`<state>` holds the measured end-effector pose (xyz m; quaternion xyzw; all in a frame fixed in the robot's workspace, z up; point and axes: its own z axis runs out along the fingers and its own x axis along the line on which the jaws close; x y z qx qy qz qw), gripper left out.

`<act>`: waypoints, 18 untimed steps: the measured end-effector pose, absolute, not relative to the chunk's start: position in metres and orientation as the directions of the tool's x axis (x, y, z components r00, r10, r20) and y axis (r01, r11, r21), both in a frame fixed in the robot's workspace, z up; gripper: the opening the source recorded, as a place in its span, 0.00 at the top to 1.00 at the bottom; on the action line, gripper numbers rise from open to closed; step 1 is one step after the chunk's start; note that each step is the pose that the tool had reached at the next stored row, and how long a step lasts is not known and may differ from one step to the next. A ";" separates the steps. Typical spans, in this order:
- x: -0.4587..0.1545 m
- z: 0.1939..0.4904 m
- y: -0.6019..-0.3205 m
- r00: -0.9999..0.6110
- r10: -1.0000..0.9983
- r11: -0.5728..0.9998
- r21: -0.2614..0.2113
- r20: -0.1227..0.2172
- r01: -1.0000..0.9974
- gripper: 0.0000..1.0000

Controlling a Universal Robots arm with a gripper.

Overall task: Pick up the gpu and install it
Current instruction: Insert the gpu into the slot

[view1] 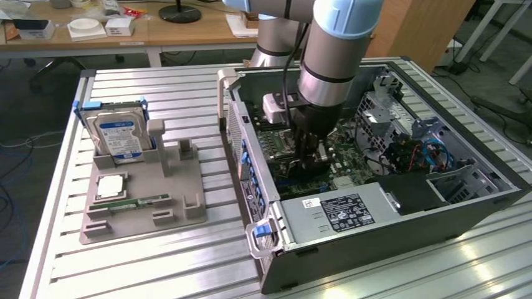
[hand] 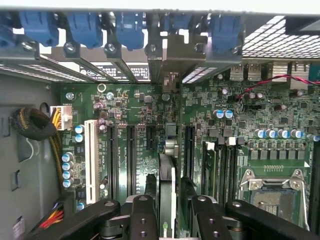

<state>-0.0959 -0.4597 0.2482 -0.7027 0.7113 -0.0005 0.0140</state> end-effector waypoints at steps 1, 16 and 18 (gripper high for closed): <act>-0.096 0.251 -0.460 -0.012 -1.000 0.012 -0.022 -0.019 -1.000 0.67; -0.096 0.272 -0.459 -0.012 -1.000 0.012 -0.041 -0.019 -0.999 0.80; -0.096 0.272 -0.459 -0.012 -1.000 0.012 -0.041 -0.019 -0.999 0.90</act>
